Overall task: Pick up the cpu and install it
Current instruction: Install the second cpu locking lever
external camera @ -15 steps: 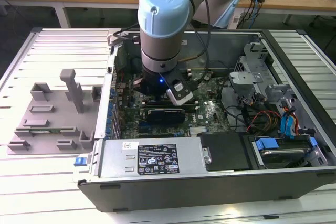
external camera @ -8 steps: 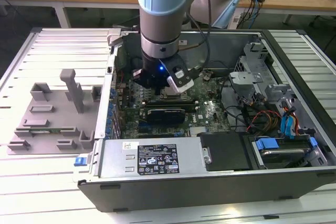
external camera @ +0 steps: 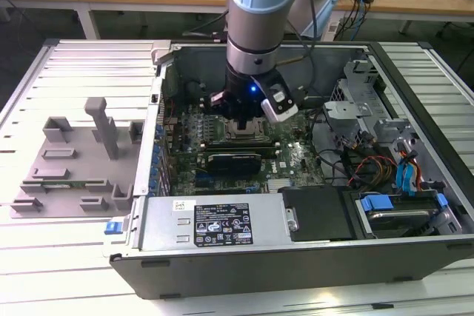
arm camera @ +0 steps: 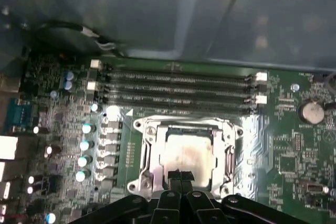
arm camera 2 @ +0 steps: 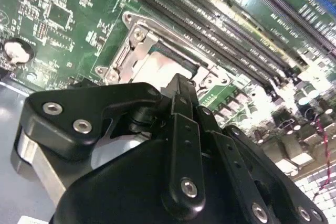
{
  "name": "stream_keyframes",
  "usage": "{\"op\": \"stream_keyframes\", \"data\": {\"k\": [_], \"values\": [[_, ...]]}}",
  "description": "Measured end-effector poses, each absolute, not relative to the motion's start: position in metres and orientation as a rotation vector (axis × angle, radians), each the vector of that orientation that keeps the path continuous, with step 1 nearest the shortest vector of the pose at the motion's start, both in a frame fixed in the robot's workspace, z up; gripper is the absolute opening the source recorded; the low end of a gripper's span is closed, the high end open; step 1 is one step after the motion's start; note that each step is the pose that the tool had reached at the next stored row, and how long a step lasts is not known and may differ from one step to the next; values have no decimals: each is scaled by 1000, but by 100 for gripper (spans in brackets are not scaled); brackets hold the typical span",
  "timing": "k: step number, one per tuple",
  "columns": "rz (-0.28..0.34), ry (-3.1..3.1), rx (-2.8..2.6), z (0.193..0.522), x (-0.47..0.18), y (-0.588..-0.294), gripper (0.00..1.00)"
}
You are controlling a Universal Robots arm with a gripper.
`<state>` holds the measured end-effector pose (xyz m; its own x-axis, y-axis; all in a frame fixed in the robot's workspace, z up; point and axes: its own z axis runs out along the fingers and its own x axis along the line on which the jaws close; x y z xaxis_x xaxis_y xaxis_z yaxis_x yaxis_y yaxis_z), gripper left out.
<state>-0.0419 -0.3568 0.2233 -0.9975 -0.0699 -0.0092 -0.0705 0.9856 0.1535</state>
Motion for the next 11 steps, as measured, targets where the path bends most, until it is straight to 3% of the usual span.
{"op": "stream_keyframes", "data": {"k": [11], "values": [[241,3127,-111,234,-42,-351,11]]}}
